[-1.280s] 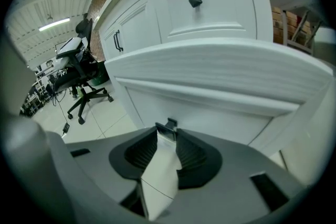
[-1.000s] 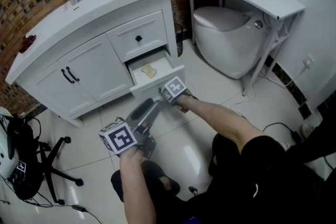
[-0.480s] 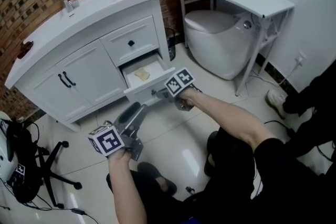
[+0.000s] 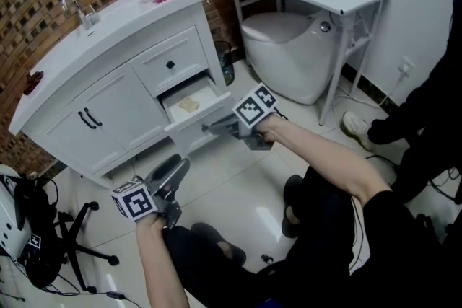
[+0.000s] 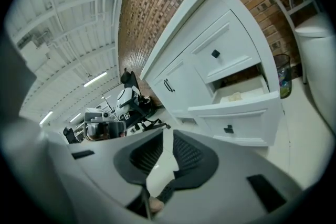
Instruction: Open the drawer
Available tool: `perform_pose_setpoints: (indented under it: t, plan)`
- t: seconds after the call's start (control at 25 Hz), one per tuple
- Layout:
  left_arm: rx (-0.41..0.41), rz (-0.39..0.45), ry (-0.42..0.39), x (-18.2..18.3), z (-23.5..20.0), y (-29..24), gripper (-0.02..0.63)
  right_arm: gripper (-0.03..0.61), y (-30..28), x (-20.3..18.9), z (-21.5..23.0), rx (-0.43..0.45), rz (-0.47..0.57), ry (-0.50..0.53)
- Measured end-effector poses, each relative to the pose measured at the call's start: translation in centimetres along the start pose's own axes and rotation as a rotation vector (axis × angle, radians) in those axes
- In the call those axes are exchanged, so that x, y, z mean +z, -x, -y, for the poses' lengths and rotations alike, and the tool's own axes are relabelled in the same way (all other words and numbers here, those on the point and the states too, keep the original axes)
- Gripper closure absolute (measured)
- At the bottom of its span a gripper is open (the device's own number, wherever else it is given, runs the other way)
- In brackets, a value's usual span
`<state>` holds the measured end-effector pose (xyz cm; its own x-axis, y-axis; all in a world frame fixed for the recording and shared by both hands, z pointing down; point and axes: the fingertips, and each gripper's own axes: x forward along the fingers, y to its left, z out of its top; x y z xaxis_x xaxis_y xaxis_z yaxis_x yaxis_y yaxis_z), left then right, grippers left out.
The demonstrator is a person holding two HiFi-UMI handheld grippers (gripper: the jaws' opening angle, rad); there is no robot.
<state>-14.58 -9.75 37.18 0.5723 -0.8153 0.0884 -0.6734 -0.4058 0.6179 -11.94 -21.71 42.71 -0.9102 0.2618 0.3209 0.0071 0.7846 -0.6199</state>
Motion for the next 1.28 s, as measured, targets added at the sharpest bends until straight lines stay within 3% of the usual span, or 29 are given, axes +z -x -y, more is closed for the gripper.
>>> perform_pose_setpoints:
  t: [0.12,0.28,0.68,0.84,1.0,1.12,1.28]
  plan:
    - [-0.082,0.030,0.061,-0.1,1.9,-1.1,0.391,0.512,1.0,-0.5,-2.0,0.029,-0.009,0.003]
    - [-0.137,0.024,0.073,-0.3,4.2,-2.5,0.391,0.512,2.4,-1.8,-5.0,0.077,-0.023,0.031]
    - [-0.144,0.036,0.043,-1.6,5.9,-3.3,0.391,0.512,3.7,-4.1,-8.1,0.162,-0.016,0.056]
    - [-0.167,0.045,0.085,-1.4,6.5,-3.3,0.391,0.514,3.3,-4.9,-8.4,0.178,-0.044,0.050]
    - [-0.102,0.071,-0.012,2.2,6.8,-0.7,0.393,0.515,3.1,-5.0,-8.8,0.185,-0.062,0.079]
    - [-0.066,0.110,0.008,4.1,7.3,1.8,0.394,0.515,3.2,-5.0,-8.8,0.193,-0.063,0.082]
    - [-0.011,0.053,-0.030,3.8,8.2,5.0,0.394,0.515,3.3,-4.5,-9.6,0.219,-0.045,0.086]
